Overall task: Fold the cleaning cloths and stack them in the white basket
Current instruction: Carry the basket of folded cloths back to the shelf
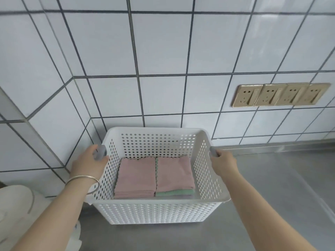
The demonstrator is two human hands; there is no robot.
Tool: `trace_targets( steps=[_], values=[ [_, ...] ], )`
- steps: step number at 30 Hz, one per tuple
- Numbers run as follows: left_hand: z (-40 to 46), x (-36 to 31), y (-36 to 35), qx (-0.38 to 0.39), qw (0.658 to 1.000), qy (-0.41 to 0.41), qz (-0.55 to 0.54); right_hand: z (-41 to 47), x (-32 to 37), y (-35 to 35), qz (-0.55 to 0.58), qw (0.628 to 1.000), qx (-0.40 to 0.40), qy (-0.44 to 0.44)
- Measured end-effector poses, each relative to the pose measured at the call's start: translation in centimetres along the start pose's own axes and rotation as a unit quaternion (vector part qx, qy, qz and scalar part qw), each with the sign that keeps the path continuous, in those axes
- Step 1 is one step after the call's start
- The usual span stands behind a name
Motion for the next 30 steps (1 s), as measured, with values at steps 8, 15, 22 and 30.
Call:
trace_targets(
  steps=[8,15,22,30],
  values=[
    [-7.8,-7.4,-4.0,0.189,0.923,-0.011,-0.335,-7.6,-7.8,12.3,0.104,0.993,-0.064,0.006],
    [-17.7,-18.7,-12.1,0.199,0.937,-0.148,-0.245,-20.0,-17.2,26.7,0.072,0.973,-0.218,-0.011],
    [-28.0,-29.2,-20.9,0.32,0.886,-0.249,-0.225,-32.8,-27.9,35.4,0.07,0.926,-0.352,-0.115],
    [-39.5,-38.2,-30.6,0.474,0.79,-0.352,-0.164,-49.6,-36.4,35.3,0.151,0.811,-0.503,-0.257]
  ],
)
Point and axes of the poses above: each hand's wrist, its own z-axis towards the middle knuckle, its own y-axis out of the back of the hand, x = y × z, the point moved 7 cm from there along z, towards the middle knuckle, and after that the axes turned 10 degrees about x, right-handed, at the moved point
